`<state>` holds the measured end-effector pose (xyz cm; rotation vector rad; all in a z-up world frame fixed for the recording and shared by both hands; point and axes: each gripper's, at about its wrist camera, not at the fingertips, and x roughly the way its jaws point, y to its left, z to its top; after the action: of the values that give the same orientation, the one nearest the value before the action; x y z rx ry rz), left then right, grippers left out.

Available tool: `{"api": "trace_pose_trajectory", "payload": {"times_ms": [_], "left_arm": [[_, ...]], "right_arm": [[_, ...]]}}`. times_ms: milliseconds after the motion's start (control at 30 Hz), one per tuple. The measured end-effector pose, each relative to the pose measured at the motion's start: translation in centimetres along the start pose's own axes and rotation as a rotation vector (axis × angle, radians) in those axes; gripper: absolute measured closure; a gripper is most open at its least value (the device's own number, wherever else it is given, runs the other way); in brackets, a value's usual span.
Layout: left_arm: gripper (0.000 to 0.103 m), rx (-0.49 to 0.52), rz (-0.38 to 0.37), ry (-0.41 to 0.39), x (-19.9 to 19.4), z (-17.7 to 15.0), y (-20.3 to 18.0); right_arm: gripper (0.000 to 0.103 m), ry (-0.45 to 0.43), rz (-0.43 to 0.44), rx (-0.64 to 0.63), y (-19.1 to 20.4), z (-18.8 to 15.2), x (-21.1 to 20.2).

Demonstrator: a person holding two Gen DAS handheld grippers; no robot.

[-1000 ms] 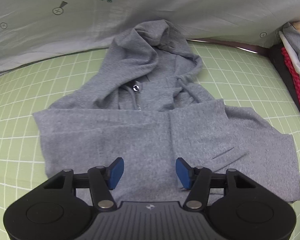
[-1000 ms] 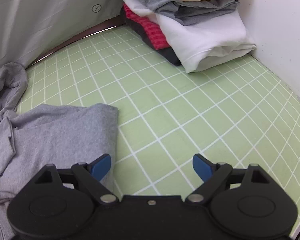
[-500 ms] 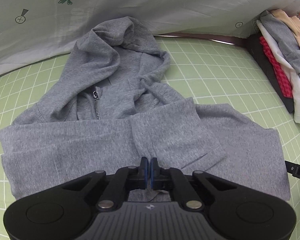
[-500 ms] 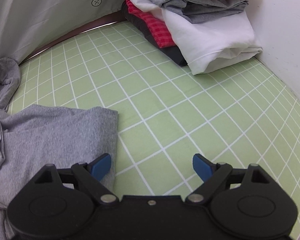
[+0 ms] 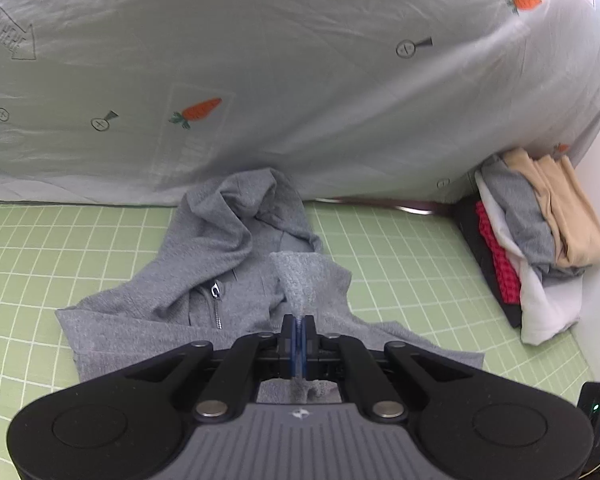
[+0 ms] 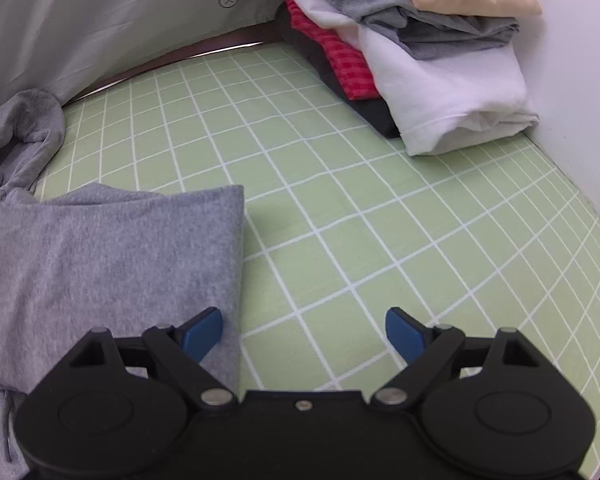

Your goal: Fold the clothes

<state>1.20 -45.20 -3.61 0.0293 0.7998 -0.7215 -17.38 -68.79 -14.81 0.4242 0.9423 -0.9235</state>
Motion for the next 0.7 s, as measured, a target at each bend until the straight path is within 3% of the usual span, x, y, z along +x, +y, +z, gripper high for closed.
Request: {"api": "trace_pose_trajectory", "payload": {"times_ms": [300,433,533,667,700], "left_arm": [[0.101,-0.137,0.093,-0.2,-6.8,3.1,4.7],[0.101,-0.176,0.201,-0.303,-10.0,4.4,7.8],[0.101,-0.203,0.371,-0.302,-10.1,3.8,10.9],[0.096,-0.304,0.519,-0.157,-7.6,1.4,16.2],[0.09,-0.308,0.556,-0.119,-6.8,0.5,17.1]], "right_arm": [[0.014,-0.016,0.027,-0.162,3.8,-0.3,-0.6],[0.014,-0.021,0.038,-0.228,5.3,-0.5,-0.9],[0.014,-0.024,0.046,-0.27,6.4,-0.7,-1.1],[0.014,-0.02,0.057,-0.303,7.5,-0.8,-1.4],[0.014,-0.022,0.056,-0.31,7.7,-0.8,-1.5]]}}
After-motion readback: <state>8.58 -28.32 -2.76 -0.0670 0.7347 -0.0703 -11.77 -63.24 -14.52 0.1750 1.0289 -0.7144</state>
